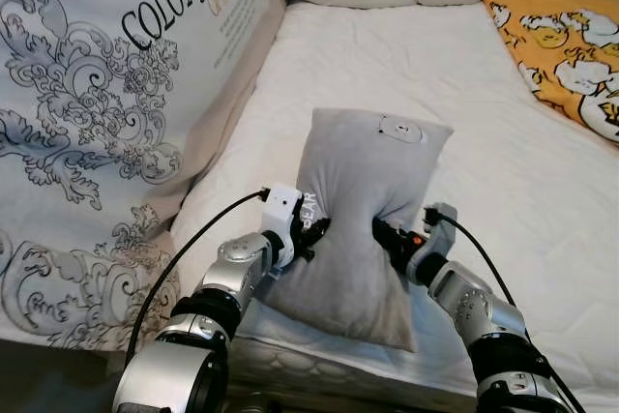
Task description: Clean up the room
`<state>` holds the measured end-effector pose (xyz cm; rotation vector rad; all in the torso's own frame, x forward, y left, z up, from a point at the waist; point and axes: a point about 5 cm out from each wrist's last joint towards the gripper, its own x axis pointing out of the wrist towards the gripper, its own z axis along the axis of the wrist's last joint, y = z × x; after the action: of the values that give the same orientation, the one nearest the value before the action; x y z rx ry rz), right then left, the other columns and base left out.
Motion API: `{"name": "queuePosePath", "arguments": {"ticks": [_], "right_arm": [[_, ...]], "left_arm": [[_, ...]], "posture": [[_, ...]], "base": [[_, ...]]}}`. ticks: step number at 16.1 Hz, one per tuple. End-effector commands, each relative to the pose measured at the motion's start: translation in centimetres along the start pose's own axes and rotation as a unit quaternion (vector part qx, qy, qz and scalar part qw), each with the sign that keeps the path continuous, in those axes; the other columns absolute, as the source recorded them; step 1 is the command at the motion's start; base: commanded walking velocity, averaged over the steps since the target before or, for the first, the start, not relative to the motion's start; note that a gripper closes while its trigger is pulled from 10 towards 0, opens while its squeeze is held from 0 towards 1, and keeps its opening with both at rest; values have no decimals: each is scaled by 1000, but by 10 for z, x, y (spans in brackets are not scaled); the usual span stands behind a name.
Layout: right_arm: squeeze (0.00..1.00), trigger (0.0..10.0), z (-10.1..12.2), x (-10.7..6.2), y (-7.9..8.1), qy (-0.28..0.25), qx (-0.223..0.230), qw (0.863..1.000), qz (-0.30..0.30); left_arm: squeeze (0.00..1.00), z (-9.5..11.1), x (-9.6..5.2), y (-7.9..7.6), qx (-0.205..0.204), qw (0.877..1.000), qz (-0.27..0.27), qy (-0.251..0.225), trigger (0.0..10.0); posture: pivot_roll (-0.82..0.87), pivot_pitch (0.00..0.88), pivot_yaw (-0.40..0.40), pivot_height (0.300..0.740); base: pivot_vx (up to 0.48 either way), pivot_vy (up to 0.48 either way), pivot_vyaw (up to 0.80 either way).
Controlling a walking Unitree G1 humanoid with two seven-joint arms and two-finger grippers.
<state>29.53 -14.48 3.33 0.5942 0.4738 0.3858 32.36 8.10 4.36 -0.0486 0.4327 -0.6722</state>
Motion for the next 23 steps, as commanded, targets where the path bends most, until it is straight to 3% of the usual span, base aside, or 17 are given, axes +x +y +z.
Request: {"name": "queuePosePath", "arguments": {"ticks": [1, 3, 7, 9, 12, 16, 17, 18, 19, 23], "right_arm": [[0, 0, 1, 9, 21, 3, -28, 999, 36], [0, 0, 9, 7, 32, -22, -65, 997, 44], [0, 0, 26, -4, 35, -82, -60, 994, 31], [0, 0, 32, -12, 39, -104, -64, 992, 24], [0, 0, 36, -19, 39, -130, -58, 990, 6], [0, 0, 38, -26, 44, -159, -41, 986, -3], [0, 0, 39, -25, 46, -157, -57, 986, -6], [0, 6549, 40, -24, 47, -156, -80, 984, -17], [0, 10000, 42, -23, 48, -155, -107, 982, -29], [0, 10000, 46, -22, 48, -160, -105, 981, -32]], "left_arm": [[0, -3, 2, -8, 18, 1000, -8, 13, 0], [0, 15, 2, -9, 19, 999, -5, -30, 0], [0, 41, -6, -20, 38, 995, -7, -91, 0], [0, 56, -16, -26, 66, 991, -6, -118, 0], [0, 65, -24, -26, 98, 987, 11, -126, 0], [0, 70, -29, -27, 104, 986, 27, -128, 0], [0, 73, -30, -27, 120, 983, 37, -134, 0], [0, 74, -30, -27, 136, 981, 49, -132, 10000], [0, 78, -31, -26, 146, 977, 68, -142, 10000], [0, 85, -34, -23, 147, 972, 83, -161, 10000]], "posture": [[36, 0, 32, 740], [38, 0, 32, 740], [45, 0, 51, 740], [44, 0, 69, 740], [42, 0, 75, 740], [39, 0, 81, 740], [39, 0, 80, 740], [41, 0, 77, 740], [42, 0, 72, 740], [44, 0, 67, 740]], "base": [[0, 0, 0], [0, 0, 0], [0, 0, 0], [0, 0, 0], [0, 0, 0], [0, 0, 0], [0, 0, 0], [0, 0, 0], [0, 0, 0], [0, 0, 0]]}}
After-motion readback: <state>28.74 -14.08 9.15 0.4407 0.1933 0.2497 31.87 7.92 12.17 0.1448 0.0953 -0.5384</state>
